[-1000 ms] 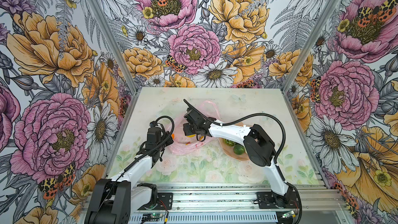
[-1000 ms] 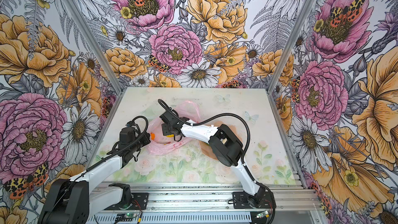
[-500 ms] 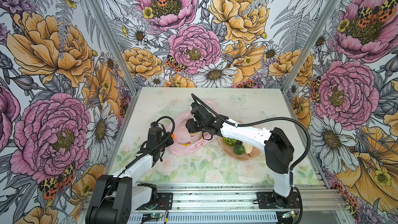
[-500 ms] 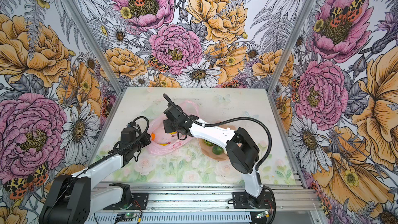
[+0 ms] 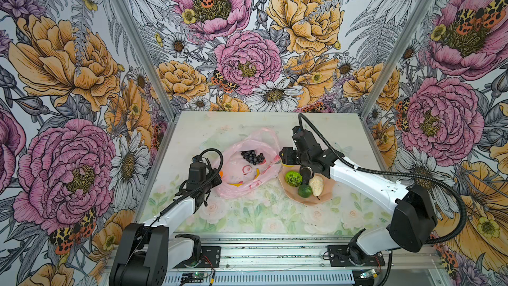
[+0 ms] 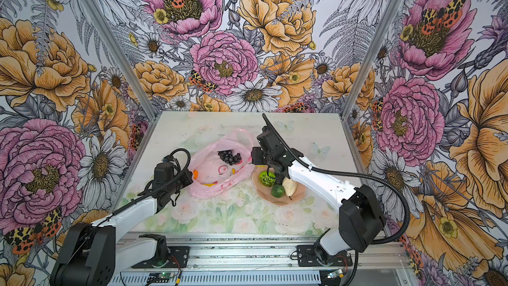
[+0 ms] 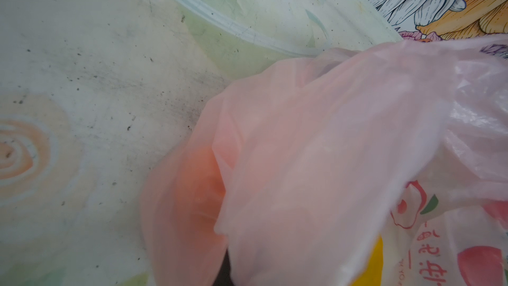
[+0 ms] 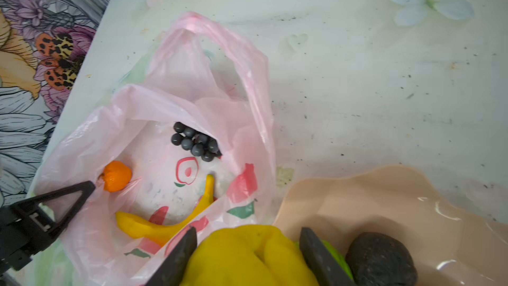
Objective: Take fruits out of the plastic bag
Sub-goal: Place the fruit on the plate.
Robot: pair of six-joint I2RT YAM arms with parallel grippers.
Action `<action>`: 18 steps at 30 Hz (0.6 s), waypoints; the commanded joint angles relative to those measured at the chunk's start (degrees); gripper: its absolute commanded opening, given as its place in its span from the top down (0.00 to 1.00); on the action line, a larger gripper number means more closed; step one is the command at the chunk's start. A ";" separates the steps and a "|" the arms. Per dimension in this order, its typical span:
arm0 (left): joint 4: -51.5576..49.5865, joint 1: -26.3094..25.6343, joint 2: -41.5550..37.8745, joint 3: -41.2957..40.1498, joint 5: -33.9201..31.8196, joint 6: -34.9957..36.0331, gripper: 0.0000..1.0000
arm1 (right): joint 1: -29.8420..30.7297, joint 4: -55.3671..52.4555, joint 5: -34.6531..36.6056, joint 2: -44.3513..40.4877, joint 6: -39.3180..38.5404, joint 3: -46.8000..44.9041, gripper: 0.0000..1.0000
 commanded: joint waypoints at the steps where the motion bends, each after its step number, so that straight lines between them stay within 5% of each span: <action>1: 0.03 -0.16 -0.57 1.49 0.53 0.59 1.00 | -3.28 -1.47 -0.67 -1.83 0.85 -2.70 0.43; 18: -0.04 -0.45 -0.58 1.63 0.10 0.74 1.00 | -9.26 -1.41 -2.35 6.11 -1.39 -0.80 0.43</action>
